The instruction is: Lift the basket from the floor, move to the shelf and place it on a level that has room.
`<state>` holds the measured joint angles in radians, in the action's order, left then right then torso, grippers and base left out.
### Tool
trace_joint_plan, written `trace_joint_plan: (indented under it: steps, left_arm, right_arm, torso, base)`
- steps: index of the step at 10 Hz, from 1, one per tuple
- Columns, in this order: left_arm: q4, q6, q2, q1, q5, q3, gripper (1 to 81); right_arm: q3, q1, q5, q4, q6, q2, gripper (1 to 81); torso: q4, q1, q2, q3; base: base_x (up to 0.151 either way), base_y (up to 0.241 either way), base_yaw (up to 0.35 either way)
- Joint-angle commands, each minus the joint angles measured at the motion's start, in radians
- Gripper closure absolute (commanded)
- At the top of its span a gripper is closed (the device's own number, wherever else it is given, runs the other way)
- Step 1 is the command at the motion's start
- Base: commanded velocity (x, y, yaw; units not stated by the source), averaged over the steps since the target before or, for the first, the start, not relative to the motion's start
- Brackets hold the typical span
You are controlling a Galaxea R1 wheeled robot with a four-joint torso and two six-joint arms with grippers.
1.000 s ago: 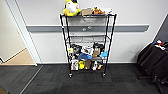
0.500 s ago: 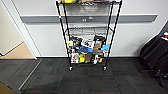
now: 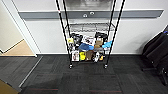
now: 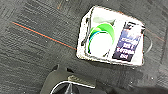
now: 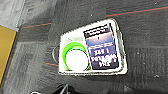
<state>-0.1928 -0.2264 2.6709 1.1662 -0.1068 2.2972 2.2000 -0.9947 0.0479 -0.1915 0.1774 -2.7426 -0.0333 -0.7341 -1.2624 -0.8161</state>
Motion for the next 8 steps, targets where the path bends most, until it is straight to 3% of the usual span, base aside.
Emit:
trace_joint_plan:
  steps: [1,2,3,4,5,6,8]
  left_arm:
    - [-0.045,-0.001,0.023,-0.064,0.05,0.073,1.0]
    - [-0.043,-0.001,0.037,-0.065,0.053,0.085,1.0]
    - [-0.042,0.001,0.048,-0.067,0.056,0.088,1.0]
    - [-0.042,0.001,0.051,-0.072,0.056,0.088,1.0]
    - [-0.039,0.001,0.051,-0.076,0.058,0.088,1.0]
    - [-0.036,0.001,0.052,-0.076,0.058,0.087,1.0]
    - [-0.033,0.001,0.054,-0.088,0.061,0.088,1.0]
  right_arm:
    - [-0.01,0.109,0.064,0.014,0.004,0.004,1.0]
    - [0.0,0.11,0.064,0.014,0.005,0.002,1.0]
    - [0.006,0.11,0.064,0.014,0.005,0.002,1.0]
    - [0.01,0.11,0.063,0.014,0.016,0.002,1.0]
    - [0.01,0.11,0.063,0.014,0.029,0.004,1.0]
    - [0.012,0.112,0.063,0.013,0.039,0.005,1.0]
    - [0.016,0.116,0.055,0.014,0.049,0.005,1.0]
  torso:
    - [0.0,-0.062,-0.096,0.0]
    - [0.0,-0.083,-0.13,0.0]
    - [-0.036,-0.105,-0.164,0.0]
    - [-0.1,-0.126,-0.198,0.0]
    - [-0.111,-0.144,-0.227,0.0]
    - [-0.036,-0.161,-0.253,0.0]
    - [-0.088,-0.187,-0.3,-0.091]
  base:
    - [0.0,0.0,0.0]
    - [0.0,0.0,0.0]
    - [0.0,0.0,0.0]
    - [0.0,0.0,0.0]
    - [0.0,0.0,0.0]
    - [0.0,0.0,0.0]
    - [0.0,0.0,0.0]
